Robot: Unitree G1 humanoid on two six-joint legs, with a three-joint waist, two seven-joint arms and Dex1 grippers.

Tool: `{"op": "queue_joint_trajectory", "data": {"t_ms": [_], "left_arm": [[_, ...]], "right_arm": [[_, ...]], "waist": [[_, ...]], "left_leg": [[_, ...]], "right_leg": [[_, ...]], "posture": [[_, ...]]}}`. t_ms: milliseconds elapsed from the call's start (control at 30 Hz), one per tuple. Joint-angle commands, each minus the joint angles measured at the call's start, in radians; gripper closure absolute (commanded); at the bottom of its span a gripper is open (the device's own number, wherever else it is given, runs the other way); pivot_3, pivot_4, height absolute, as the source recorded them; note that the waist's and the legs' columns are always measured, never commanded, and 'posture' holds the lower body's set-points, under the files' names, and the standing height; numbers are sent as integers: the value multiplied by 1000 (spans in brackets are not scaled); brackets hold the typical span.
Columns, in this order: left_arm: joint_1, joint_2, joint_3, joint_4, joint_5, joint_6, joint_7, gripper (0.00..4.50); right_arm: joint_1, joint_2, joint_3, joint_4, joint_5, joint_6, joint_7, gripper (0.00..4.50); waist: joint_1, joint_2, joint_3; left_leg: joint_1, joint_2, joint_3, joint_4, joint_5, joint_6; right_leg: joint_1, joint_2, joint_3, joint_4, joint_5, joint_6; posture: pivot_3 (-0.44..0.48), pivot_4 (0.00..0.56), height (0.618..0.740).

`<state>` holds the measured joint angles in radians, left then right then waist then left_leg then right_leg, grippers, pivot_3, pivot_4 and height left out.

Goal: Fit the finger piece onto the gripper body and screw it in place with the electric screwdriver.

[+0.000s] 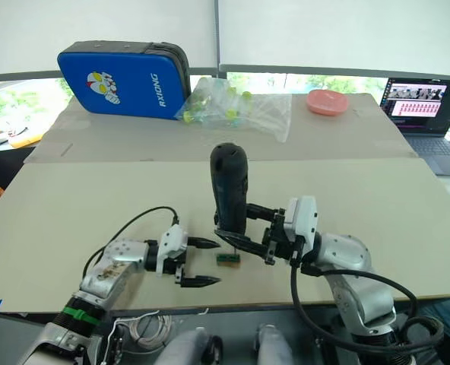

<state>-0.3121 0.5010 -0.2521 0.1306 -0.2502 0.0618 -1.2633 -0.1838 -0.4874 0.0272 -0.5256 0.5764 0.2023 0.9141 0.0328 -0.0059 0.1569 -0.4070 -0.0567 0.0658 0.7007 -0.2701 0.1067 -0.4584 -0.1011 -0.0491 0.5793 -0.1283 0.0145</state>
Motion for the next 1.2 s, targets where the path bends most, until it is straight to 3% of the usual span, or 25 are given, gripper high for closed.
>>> {"op": "queue_joint_trajectory", "data": {"t_ms": [33, 333, 600, 967, 1200], "left_arm": [[-19, 20, 36, -52, -49, 6, -31, 0], [-44, 84, 131, -115, -214, 112, -126, 0], [-181, 100, 205, -32, -269, 166, -148, 0], [-345, 88, 249, 118, -288, 230, -180, 0], [-406, 68, 248, 195, -256, 179, -193, 0]], "right_arm": [[-26, -16, -40, -68, 54, 10, -15, 2619], [-74, -95, -114, -151, 162, 99, -68, 2619], [-145, -178, -210, -175, 286, 194, -134, 2619], [-225, -229, -339, -20, 383, 236, -152, 2619], [-333, -195, -302, 86, 397, 251, -150, 2619]], "waist": [[2, 0, 0], [5, 0, 0], [5, -1, 1], [4, -3, 2], [4, -4, 3]], "left_leg": [[0, 0, 0, 0, 0, 0], [-2, -1, 0, 0, 0, -1], [-2, -1, 0, 1, 1, -1], [-4, -1, 0, 1, 5, -2], [-5, -1, 0, 1, 6, -1]], "right_leg": [[0, 0, 0, 0, 0, 0], [-1, -1, -1, -1, 0, 0], [0, -1, -3, -1, 0, 0], [1, -1, -4, -2, -1, 0], [0, -1, -3, -1, 0, -1]], "posture": [[0, 150, 740], [0, 150, 740], [0, 150, 740], [0, 150, 740], [0, 150, 740]]}}
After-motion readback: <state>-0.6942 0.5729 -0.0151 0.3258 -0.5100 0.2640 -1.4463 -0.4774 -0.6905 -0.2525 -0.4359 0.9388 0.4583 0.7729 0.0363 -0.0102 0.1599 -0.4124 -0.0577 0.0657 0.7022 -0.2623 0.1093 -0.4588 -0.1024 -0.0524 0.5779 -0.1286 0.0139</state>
